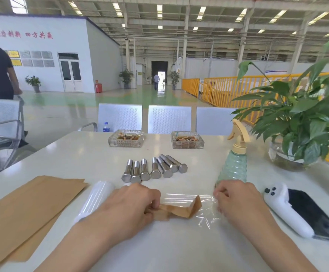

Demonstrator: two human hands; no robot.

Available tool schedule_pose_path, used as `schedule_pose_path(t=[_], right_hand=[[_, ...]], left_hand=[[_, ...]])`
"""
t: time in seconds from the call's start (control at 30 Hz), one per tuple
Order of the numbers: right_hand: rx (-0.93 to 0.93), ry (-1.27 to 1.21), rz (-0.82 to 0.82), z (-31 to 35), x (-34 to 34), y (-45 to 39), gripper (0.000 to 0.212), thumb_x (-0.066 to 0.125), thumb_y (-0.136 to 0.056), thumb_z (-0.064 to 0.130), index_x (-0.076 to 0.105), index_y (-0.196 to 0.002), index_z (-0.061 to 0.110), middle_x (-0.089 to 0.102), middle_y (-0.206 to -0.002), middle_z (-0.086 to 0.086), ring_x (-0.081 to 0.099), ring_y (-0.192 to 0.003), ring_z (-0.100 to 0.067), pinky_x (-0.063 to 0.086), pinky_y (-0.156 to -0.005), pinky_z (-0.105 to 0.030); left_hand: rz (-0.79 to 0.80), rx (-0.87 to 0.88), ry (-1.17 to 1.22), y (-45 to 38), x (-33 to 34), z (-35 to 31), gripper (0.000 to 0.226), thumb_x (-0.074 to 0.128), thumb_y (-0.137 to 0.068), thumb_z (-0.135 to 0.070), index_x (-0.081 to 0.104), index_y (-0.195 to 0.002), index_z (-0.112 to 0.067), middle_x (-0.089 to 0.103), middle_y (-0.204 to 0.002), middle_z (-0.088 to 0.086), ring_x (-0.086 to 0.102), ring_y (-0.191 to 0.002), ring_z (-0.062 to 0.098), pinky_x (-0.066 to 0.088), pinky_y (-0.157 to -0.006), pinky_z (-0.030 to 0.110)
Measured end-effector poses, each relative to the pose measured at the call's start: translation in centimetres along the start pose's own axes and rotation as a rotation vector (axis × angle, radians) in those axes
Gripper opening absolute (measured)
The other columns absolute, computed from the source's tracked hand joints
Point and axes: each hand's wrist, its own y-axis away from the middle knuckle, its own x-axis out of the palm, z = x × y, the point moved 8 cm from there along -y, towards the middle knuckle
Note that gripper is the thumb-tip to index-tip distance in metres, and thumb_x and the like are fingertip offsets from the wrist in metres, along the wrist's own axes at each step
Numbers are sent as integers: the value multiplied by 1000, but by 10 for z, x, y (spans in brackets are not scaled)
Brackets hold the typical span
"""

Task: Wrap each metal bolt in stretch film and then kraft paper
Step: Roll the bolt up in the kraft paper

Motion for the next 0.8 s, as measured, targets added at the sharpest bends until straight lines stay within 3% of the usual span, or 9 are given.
schedule_pose_path(t=[0.17,0.23,0.33,0.4,0.53,0.63,0.73,0.8], right_hand=[[-14,-164,-48,6,-6,-6,24,55,-92,16,69,-78,30,72,-67,10,69,-76,-11,56,-72,-30],[-77,-283,-53,22,-9,-8,25,57,-94,15,69,-78,31,71,-63,15,67,-68,-1,48,-61,-24],[-206,-335,-34,56,-5,-8,24,56,-95,18,67,-83,36,70,-63,16,66,-73,0,44,-59,-25],[-291,-326,43,79,11,-5,21,55,-94,20,66,-89,37,70,-66,12,65,-79,-2,48,-64,-26],[-384,-295,213,106,49,2,14,57,-91,20,65,-92,32,68,-69,3,65,-82,-13,54,-79,-37],[-358,-402,302,107,64,5,15,54,-82,24,64,-91,30,68,-66,2,65,-72,-14,55,-71,-38],[-289,-558,367,99,74,4,16,56,-93,14,60,-98,29,66,-63,2,60,-59,-14,50,-60,-32],[-257,-633,422,97,82,6,23,51,-95,6,58,-104,27,70,-68,1,58,-59,-10,47,-57,-24]], left_hand=[[-43,-24,57,3,-2,7,12,60,-91,-33,56,-102,-38,56,-87,-17,57,-85,13,51,-77,31],[-78,-24,127,3,1,6,10,63,-91,-31,58,-97,-37,54,-84,-17,55,-82,11,48,-73,27],[-109,-41,187,-1,7,5,12,69,-89,-28,64,-97,-34,50,-93,-16,56,-85,8,41,-71,20],[-115,-71,215,-6,9,7,14,72,-85,-25,67,-95,-34,47,-97,-16,56,-84,5,37,-68,15],[-95,-108,256,-8,11,9,17,72,-81,-23,65,-83,-37,45,-95,-14,55,-79,3,44,-70,18],[-87,-146,274,-9,12,11,16,71,-79,-22,63,-87,-33,49,-93,-13,55,-79,3,42,-67,16],[-55,-219,357,-12,14,14,27,72,-80,-23,54,-101,-27,58,-82,-11,55,-73,8,51,-71,26],[14,-241,441,-11,14,16,30,74,-81,-27,53,-102,-24,60,-77,-12,51,-63,5,50,-67,23]])
